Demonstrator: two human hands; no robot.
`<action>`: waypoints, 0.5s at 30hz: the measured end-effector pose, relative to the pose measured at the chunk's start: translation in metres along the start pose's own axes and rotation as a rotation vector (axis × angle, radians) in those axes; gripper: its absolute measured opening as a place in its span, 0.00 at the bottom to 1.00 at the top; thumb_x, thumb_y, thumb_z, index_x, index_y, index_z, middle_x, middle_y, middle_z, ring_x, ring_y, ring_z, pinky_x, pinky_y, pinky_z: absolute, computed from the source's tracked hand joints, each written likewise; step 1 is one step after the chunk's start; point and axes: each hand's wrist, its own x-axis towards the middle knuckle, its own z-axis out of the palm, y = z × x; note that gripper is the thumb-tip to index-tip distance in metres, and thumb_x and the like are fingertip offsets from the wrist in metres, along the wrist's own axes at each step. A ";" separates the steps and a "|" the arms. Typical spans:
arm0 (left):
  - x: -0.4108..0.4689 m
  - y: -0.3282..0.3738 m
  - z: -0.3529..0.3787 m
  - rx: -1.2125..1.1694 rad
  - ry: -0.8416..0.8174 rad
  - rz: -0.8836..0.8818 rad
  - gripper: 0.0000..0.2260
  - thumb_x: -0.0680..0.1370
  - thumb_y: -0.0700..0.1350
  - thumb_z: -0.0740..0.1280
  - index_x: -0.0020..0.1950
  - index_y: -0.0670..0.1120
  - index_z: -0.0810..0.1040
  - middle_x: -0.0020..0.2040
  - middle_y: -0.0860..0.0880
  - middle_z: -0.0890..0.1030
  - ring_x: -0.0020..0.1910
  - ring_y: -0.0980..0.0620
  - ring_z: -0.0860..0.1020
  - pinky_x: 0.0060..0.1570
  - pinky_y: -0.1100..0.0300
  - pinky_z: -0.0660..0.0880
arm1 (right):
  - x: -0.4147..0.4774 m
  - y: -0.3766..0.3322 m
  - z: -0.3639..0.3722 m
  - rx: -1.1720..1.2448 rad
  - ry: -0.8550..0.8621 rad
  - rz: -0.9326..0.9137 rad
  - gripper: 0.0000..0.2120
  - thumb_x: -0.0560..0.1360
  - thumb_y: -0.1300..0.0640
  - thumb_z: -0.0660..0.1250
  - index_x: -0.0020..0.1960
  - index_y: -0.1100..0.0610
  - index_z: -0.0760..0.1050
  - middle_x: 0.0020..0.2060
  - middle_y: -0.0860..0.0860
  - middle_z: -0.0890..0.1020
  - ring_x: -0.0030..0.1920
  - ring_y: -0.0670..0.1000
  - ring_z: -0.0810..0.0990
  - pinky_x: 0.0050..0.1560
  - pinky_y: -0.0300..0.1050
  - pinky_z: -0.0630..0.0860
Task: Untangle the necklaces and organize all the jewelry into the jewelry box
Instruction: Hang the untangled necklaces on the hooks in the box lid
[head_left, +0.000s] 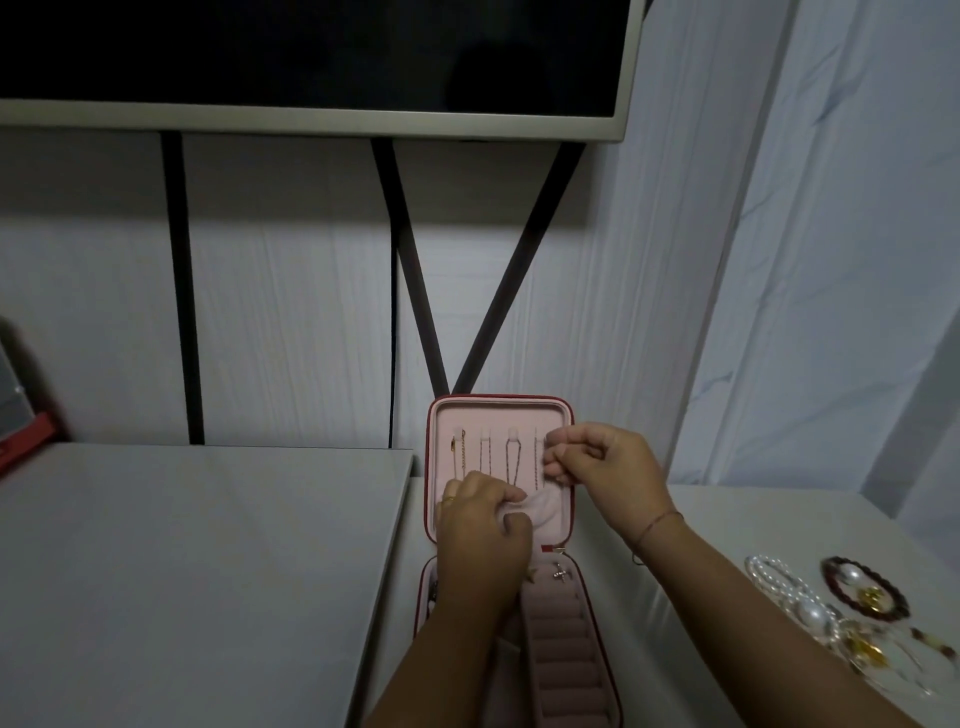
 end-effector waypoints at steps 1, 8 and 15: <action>0.000 0.001 -0.001 0.018 -0.006 0.000 0.11 0.70 0.42 0.61 0.47 0.45 0.81 0.47 0.52 0.77 0.51 0.54 0.70 0.50 0.66 0.69 | -0.003 0.002 -0.001 -0.008 -0.005 0.002 0.09 0.76 0.69 0.64 0.49 0.60 0.81 0.38 0.55 0.84 0.36 0.49 0.83 0.43 0.39 0.81; -0.006 0.013 -0.019 0.207 0.245 -0.201 0.11 0.72 0.39 0.66 0.54 0.47 0.78 0.57 0.49 0.72 0.60 0.49 0.68 0.60 0.54 0.67 | -0.056 0.029 -0.006 -0.481 -0.071 -0.006 0.11 0.73 0.57 0.70 0.55 0.50 0.78 0.49 0.44 0.77 0.46 0.41 0.75 0.48 0.27 0.70; -0.044 0.006 -0.052 -0.030 -0.043 -0.495 0.09 0.76 0.39 0.60 0.54 0.43 0.75 0.53 0.44 0.77 0.50 0.46 0.75 0.49 0.53 0.74 | -0.103 0.037 -0.001 -0.534 -0.187 0.141 0.16 0.79 0.55 0.61 0.66 0.52 0.68 0.59 0.49 0.74 0.52 0.44 0.70 0.55 0.35 0.67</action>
